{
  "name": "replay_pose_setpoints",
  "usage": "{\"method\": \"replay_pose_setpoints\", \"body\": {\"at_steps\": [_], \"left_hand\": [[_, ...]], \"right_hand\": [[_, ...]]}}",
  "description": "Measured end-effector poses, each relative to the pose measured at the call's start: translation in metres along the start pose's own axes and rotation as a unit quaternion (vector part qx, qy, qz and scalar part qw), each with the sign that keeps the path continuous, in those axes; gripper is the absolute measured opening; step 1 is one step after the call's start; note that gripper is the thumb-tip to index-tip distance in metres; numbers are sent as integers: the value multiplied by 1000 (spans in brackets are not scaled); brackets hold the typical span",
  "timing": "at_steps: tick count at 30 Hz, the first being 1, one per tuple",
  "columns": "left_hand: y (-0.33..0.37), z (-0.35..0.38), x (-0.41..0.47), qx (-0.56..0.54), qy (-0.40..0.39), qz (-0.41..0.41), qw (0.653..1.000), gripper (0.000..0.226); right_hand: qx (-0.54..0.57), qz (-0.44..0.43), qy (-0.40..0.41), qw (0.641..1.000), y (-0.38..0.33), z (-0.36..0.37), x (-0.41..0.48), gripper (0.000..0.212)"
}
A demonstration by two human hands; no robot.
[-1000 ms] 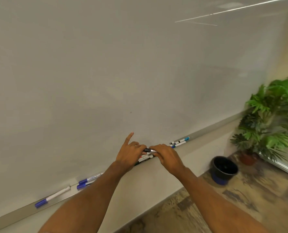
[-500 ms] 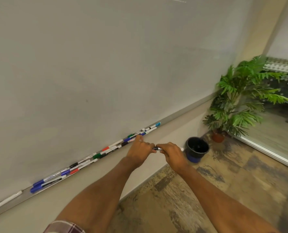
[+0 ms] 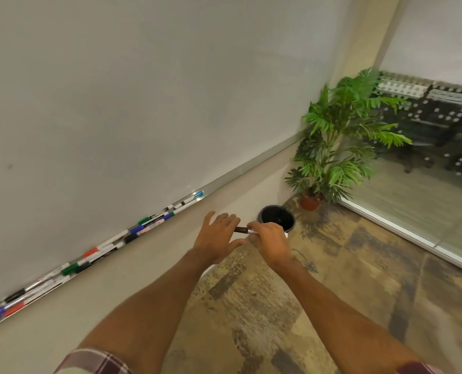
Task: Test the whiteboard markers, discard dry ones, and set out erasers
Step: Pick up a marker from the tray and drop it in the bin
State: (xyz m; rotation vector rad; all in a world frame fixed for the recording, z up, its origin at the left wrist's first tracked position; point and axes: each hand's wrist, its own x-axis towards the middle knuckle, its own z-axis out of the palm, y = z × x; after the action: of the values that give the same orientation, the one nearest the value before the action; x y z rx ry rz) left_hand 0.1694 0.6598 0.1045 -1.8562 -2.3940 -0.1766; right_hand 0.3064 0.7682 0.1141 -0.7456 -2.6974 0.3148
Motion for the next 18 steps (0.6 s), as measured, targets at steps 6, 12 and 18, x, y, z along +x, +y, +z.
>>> {"method": "replay_pose_setpoints", "body": {"at_steps": [6,12,18], "left_hand": [[12,29,52,-22,-72,-32,997,79],[-1,63,128,-40,-74,4,996,83],[-20,86,206,-48,-88,37,994,82]], "right_hand": [[-36,71,33,996,49,12,12,28],[-19,124,33,992,83,21,54,18],[-34,160,2,987,123,36,115,23]]}}
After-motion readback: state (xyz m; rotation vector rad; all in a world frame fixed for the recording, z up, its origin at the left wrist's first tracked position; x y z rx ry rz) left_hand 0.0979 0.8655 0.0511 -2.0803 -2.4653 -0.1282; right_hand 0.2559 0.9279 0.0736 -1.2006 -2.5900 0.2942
